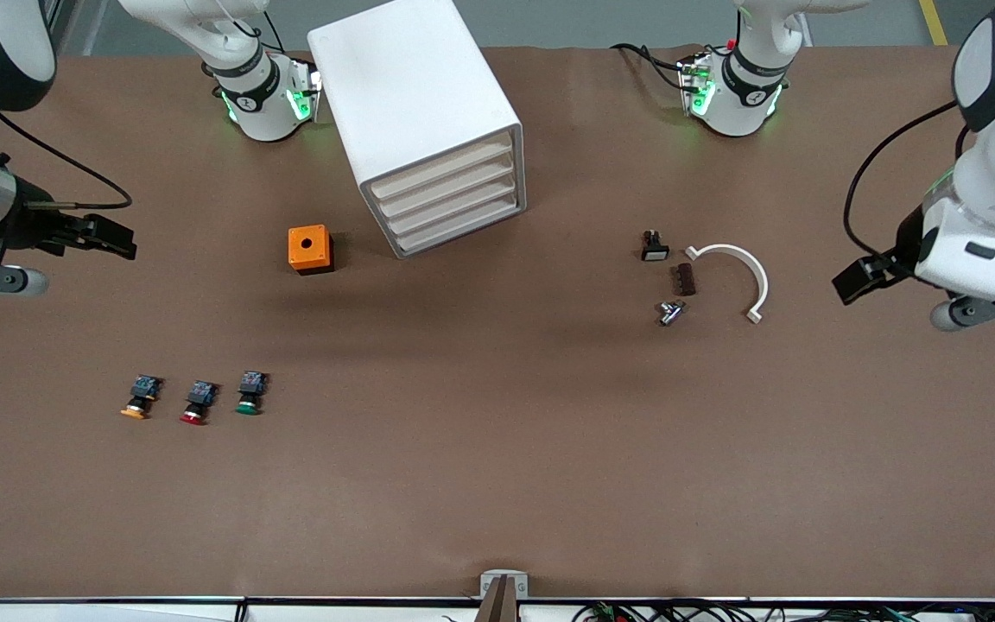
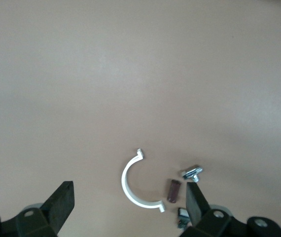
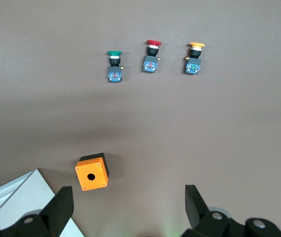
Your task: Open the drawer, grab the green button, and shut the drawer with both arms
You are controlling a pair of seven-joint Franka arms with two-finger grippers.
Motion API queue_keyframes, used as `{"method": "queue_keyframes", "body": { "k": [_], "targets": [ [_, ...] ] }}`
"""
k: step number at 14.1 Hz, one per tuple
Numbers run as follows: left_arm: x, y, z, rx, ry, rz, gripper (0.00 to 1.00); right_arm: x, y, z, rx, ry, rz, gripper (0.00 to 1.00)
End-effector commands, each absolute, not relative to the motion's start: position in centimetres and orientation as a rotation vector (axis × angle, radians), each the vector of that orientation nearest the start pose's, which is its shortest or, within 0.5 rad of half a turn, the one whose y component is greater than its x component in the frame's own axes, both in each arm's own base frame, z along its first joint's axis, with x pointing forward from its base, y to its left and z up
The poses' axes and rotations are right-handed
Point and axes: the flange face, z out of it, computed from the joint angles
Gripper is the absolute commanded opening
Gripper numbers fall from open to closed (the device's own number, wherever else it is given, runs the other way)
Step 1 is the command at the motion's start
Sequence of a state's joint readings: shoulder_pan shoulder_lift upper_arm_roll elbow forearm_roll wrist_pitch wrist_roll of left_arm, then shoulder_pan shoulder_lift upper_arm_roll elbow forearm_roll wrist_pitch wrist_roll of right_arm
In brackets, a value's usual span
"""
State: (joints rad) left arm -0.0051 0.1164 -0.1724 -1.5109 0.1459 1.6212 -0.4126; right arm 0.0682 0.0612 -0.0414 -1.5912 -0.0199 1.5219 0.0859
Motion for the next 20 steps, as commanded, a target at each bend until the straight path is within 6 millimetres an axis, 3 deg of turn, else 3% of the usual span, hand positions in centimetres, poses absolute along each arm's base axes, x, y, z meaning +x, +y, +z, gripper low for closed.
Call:
{"method": "queue_keyframes", "body": {
  "k": [1, 2, 6, 10, 14, 16, 18, 20],
  "targets": [
    [55.0, -6.0, 60.6, -3.046, -0.152, -0.029, 1.0, 56.9, -0.2, 57.6, -3.167, 0.101, 0.213, 1.0],
    [53.9, -4.3, 61.1, -3.064, -0.108, -0.025, 1.0, 57.0, -0.7, 57.6, -3.156, 0.116, 0.2, 1.0],
    [50.4, -3.9, 62.5, -3.056, -0.071, -0.027, 1.0, 57.6, -0.9, 57.9, -3.157, 0.118, 0.157, 1.0],
    [50.4, -2.7, 63.6, -3.081, -0.079, -0.003, 1.0, 57.7, -0.7, 58.1, -3.157, -0.003, 0.138, 1.0],
    [50.2, -2.5, 63.5, -3.081, -0.021, 0.03, 1.0, 57.9, -0.4, 60.5, -3.162, -0.036, 0.073, 1.0],
    [50.2, -2.6, 63.3, -3.081, -0.019, 0.037, 1.0, 57.9, -0.7, 60.7, -3.163, -0.031, 0.064, 1.0],
    [50.1, -2.8, 63.2, -3.08, -0.012, 0.042, 1.0, 58.8, -0.2, 58.9, -3.159, -0.087, 0.112, 1.0],
    [49.8, -2.9, 63.2, -3.078, -0.012, 0.046, 1.0, 58.8, -0.3, 59.0, -3.157, -0.08, 0.112, 1.0]
  ]
}}
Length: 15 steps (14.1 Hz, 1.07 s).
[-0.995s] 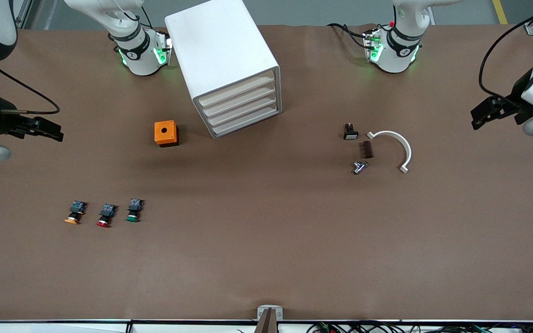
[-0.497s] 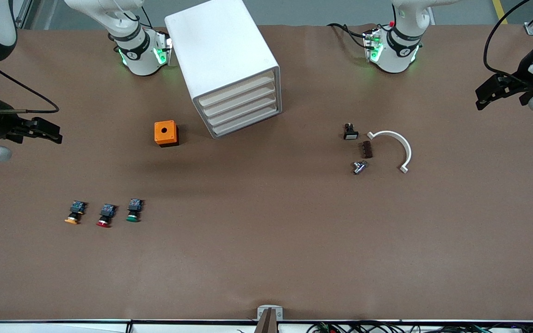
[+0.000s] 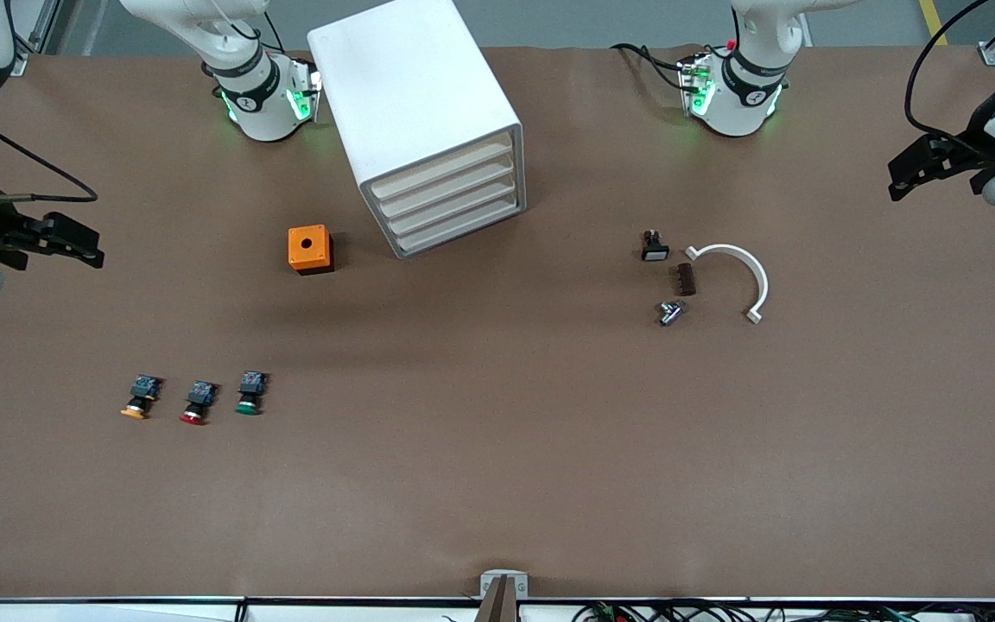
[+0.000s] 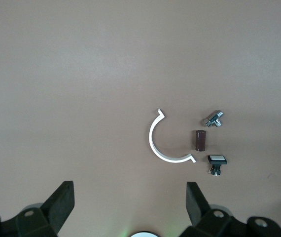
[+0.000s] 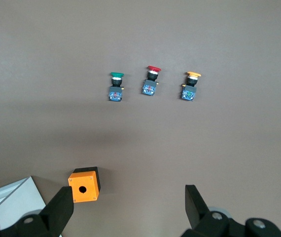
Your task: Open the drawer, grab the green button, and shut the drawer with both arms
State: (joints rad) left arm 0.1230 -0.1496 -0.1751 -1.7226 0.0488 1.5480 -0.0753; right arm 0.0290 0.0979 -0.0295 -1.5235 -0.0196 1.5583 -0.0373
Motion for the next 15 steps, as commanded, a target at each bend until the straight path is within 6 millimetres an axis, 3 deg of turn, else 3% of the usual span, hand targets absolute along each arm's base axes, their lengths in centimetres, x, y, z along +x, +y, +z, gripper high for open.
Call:
{"method": "queue_keyframes", "body": {
  "k": [1, 4, 7, 10, 12, 15],
  "targets": [
    [49.8, -2.9, 63.2, -3.077, -0.01, 0.053, 1.0, 58.7, -0.7, 58.7, -3.156, -0.066, 0.122, 1.0],
    [50.1, -3.8, 63.2, -3.115, -0.004, 0.045, 1.0, 58.2, -1.3, 58.3, -3.147, -0.053, 0.133, 1.0],
    [50.2, -4.3, 63.1, -3.132, -0.013, 0.044, 1.0, 56.5, -1.9, 60.8, -3.147, -0.06, 0.083, 1.0],
    [50.1, -4.6, 62.9, -3.129, -0.006, 0.054, 1.0, 53.2, -1.9, 63.1, -3.147, -0.06, 0.037, 1.0],
    [49.8, -5.7, 62.7, -3.114, 0.024, 0.053, 1.0, 52.8, -1.8, 64.3, -3.15, -0.067, 0.003, 1.0],
    [50.3, -5.8, 62.8, -3.119, 0.027, 0.032, 1.0, 52.6, -1.4, 65.2, -3.149, -0.074, -0.007, 1.0]
  ]
}}
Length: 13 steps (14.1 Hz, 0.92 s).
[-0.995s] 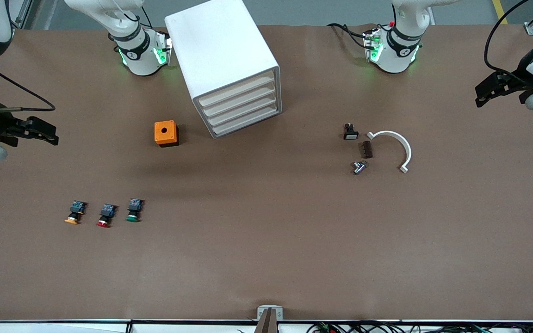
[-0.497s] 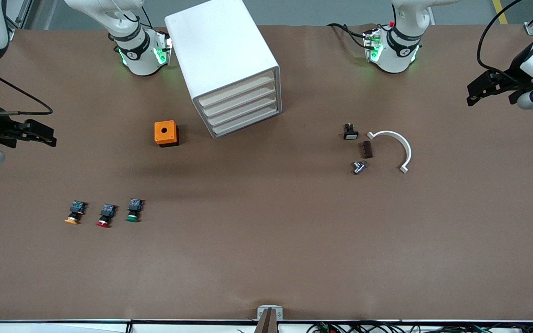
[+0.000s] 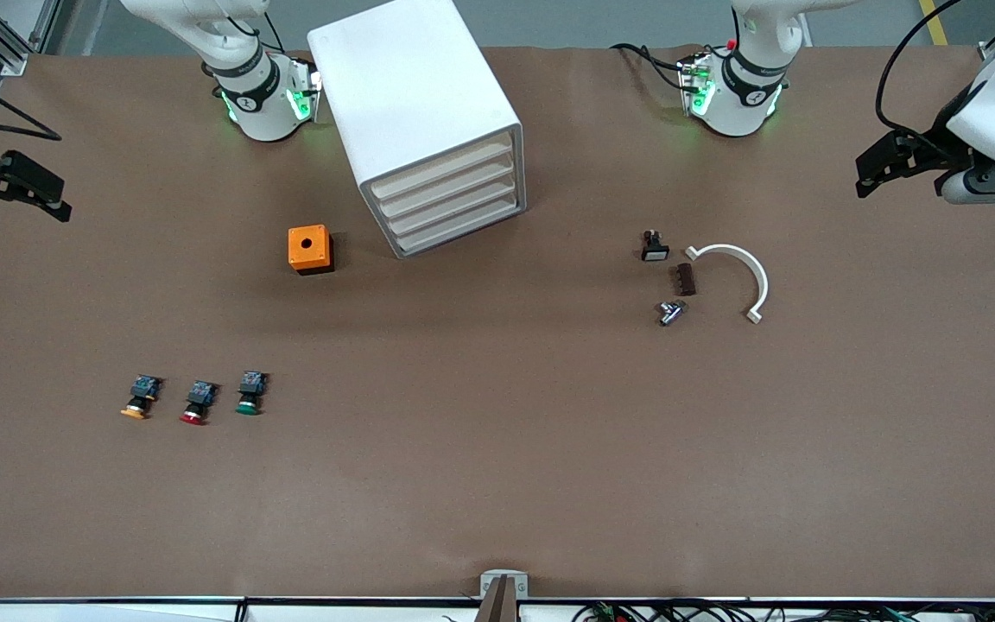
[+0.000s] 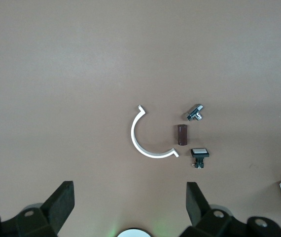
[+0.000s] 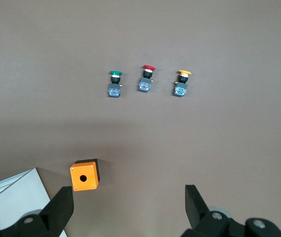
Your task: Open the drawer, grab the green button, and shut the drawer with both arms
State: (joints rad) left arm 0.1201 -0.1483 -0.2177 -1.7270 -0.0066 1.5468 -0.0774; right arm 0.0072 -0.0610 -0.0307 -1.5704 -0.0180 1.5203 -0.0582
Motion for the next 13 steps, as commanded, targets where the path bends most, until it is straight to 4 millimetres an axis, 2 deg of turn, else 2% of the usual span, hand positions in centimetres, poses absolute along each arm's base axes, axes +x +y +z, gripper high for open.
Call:
{"method": "queue_keyframes", "body": {
  "k": [1, 7, 13],
  "targets": [
    [50.9, -5.7, 62.7, -3.122, 0.033, 0.034, 1.0, 52.7, -1.4, 65.0, -3.148, -0.074, 0.003, 1.0],
    [53.4, -5.2, 63.5, -3.134, 0.045, 0.004, 1.0, 52.7, -1.3, 64.1, -3.122, -0.071, 0.02, 1.0],
    [53.5, -5.1, 64.2, -3.081, 0.052, -0.025, 1.0, 53.1, -1.5, 63.3, -3.121, -0.063, 0.008, 1.0]
  ]
}}
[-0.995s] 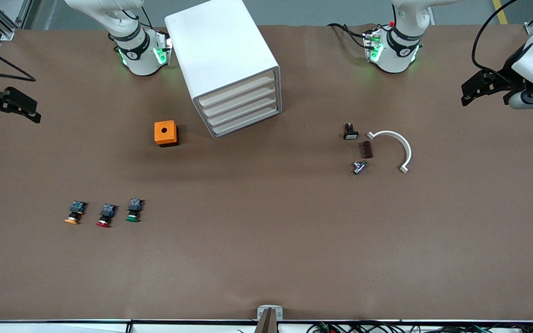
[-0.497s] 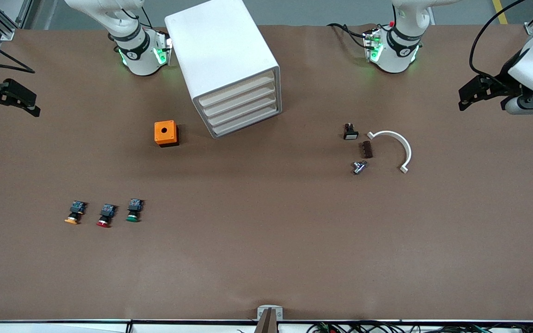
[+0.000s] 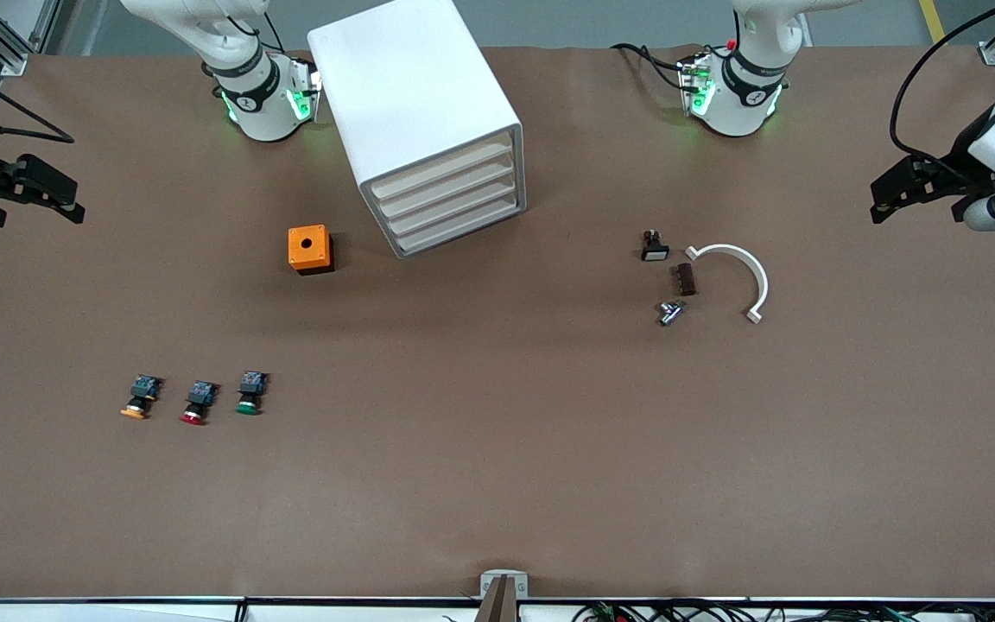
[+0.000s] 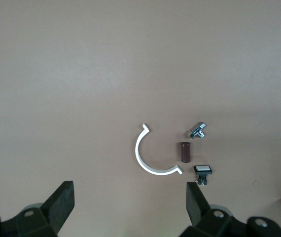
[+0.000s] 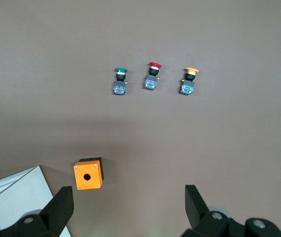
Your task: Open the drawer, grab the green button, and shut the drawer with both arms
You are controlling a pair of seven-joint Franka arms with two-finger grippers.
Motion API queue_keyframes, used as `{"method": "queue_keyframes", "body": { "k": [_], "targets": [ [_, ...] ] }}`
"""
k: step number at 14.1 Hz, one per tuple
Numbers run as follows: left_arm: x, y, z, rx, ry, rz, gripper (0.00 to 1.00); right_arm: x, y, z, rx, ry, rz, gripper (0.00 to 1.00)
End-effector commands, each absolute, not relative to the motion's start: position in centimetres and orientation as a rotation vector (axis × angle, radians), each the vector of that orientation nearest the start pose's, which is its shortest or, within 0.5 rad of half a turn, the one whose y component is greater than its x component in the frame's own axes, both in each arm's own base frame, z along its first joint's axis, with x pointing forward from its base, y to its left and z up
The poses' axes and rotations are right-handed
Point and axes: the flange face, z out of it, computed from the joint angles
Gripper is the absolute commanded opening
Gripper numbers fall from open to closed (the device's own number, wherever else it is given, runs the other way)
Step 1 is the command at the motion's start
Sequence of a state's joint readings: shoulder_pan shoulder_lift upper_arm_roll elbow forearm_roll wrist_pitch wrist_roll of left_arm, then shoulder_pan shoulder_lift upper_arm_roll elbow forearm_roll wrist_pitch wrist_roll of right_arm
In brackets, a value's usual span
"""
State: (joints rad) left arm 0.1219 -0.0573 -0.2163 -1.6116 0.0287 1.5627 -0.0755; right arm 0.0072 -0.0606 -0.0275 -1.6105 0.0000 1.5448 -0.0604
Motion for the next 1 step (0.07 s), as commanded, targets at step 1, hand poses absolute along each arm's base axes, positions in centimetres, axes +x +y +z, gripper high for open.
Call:
{"method": "queue_keyframes", "body": {
  "k": [1],
  "targets": [
    [53.49, -5.2, 64.23, -3.081, 0.047, -0.025, 1.0, 52.96, -1.62, 62.96, -3.119, -0.058, 0.02, 1.0]
  ]
}}
